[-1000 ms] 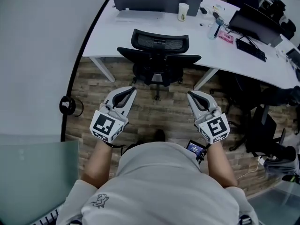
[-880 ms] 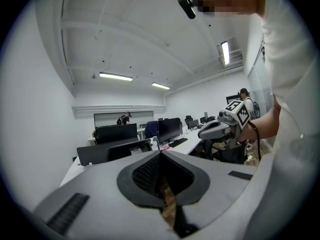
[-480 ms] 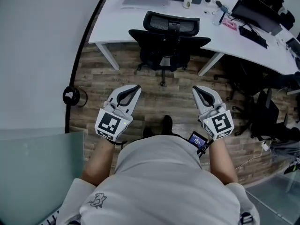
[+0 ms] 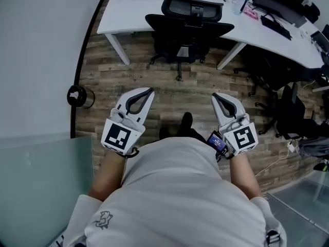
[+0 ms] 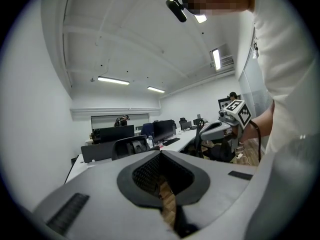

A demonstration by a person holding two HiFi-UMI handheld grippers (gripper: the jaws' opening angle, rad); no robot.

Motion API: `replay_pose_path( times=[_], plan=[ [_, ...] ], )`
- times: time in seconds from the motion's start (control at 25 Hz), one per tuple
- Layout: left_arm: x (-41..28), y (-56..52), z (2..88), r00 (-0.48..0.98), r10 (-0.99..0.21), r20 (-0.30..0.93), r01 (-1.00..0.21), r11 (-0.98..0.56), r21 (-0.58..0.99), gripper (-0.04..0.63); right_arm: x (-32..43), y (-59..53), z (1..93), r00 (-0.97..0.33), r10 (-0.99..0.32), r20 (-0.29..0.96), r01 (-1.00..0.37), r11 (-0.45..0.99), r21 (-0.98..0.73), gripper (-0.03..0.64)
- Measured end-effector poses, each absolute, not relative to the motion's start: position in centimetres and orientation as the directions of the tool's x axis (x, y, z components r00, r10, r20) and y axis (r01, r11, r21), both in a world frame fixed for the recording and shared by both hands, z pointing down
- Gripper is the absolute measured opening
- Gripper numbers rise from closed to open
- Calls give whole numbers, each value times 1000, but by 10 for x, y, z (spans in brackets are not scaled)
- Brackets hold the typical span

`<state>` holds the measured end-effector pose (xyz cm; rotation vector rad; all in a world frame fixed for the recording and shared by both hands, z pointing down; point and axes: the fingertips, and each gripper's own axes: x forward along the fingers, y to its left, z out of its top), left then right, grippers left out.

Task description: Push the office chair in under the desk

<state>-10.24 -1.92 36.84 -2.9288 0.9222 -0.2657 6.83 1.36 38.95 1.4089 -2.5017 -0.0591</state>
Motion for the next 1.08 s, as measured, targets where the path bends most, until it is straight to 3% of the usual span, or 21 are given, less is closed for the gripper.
replay_pose_path(
  times=[1.08],
  plan=[
    [-102, 11, 373, 845, -520, 124, -511, -854, -95, -2, 49, 49, 385, -464, -867, 183, -849, 494, 187, 3]
  ],
)
